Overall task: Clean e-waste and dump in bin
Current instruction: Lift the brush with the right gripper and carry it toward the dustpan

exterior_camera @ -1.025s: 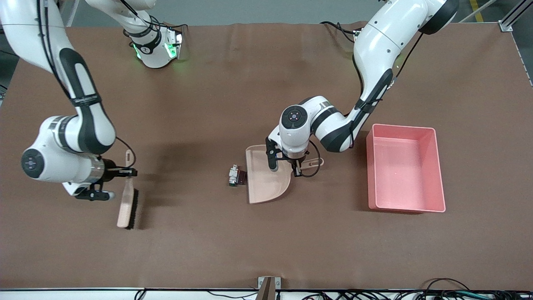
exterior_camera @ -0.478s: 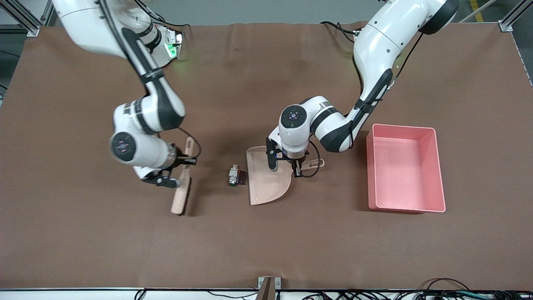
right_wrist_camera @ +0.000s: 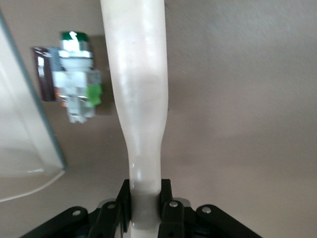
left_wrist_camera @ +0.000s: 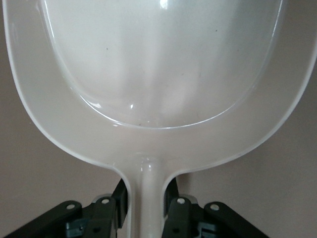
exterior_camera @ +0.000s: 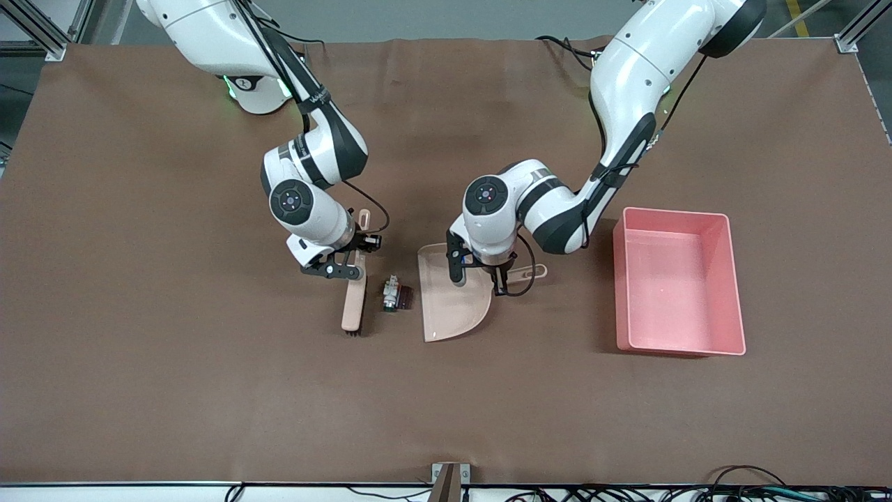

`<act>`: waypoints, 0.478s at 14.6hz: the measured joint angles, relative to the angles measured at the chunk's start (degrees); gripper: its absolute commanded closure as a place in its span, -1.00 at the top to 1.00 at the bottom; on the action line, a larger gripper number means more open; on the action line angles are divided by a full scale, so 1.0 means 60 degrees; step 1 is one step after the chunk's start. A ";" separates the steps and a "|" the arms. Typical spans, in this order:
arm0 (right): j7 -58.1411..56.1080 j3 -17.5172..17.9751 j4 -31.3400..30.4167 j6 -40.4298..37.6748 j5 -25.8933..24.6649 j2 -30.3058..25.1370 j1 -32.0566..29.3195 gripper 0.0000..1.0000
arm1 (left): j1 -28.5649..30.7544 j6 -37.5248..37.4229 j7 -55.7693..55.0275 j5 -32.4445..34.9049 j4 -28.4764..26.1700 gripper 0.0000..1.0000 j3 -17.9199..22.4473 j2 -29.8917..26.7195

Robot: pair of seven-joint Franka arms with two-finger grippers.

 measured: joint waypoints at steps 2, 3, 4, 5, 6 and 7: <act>0.0003 -0.0023 -0.0229 0.0010 0.0000 -0.0180 0.0013 -1.00 | 0.0000 -0.0001 0.0386 0.0000 0.0050 -0.76 0.0000 0.0035; 0.0048 -0.0023 -0.0303 0.0010 0.0001 -0.0261 0.0047 -1.00 | -0.0005 -0.0007 0.0543 0.0000 0.0096 -0.76 0.0001 0.0061; 0.0119 -0.0022 -0.0356 0.0010 0.0001 -0.0319 0.0090 -1.00 | -0.0020 -0.0024 0.0630 0.0001 0.0130 -0.76 0.0003 0.0079; 0.0178 -0.0021 -0.0374 0.0030 0.0002 -0.0339 0.0136 -1.00 | -0.0048 -0.0043 0.0671 0.0001 0.0154 -0.76 0.0005 0.0091; 0.0229 -0.0021 -0.0385 0.0088 0.0002 -0.0338 0.0186 -1.00 | -0.0087 -0.0056 0.0675 0.0002 0.0168 -0.76 0.0005 0.0098; 0.0276 -0.0021 -0.0399 0.0160 0.0004 -0.0338 0.0233 -1.00 | -0.0130 -0.0064 0.0675 0.0002 0.0179 -0.76 0.0005 0.0105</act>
